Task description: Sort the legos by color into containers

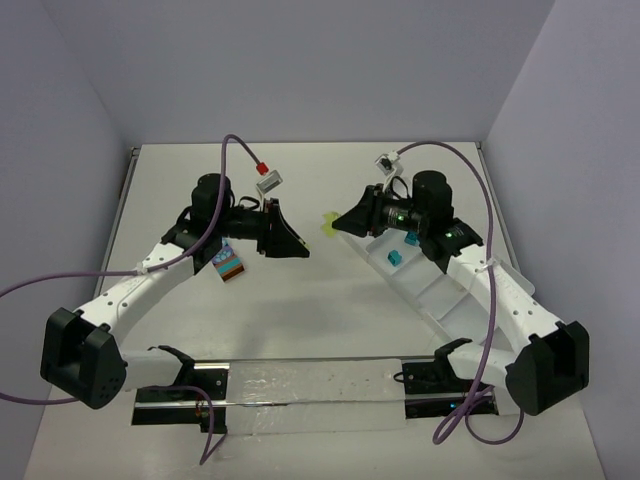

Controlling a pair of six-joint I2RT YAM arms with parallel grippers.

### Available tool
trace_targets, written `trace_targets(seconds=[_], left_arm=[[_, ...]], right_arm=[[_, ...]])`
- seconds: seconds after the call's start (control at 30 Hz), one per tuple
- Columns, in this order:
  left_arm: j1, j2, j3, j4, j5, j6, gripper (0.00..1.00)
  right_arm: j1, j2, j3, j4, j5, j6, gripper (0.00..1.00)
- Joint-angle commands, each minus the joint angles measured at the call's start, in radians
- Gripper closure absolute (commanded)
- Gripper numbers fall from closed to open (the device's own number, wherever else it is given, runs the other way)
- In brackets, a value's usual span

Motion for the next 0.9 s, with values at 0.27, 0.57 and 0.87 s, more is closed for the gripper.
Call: trace_targets(seconds=[0.27,0.57,0.87], left_arm=[[-0.005,0.004,-0.024,0.081,-0.049,-0.044,1.0],[-0.057,0.135,0.085,-0.096,-0.274,-0.048,1.0],[-0.297,0.401,0.335,-0.068,-0.475,-0.216,1.0]], right_arm=[[-0.086,-0.097,-0.003,-0.051,0.259,0.076,1.0],[-0.179,-0.2,-0.032,-0.291,0.69,0.046,1.0],[-0.275,-0.405,-0.109,-0.444,1.064,0.106,1.0]])
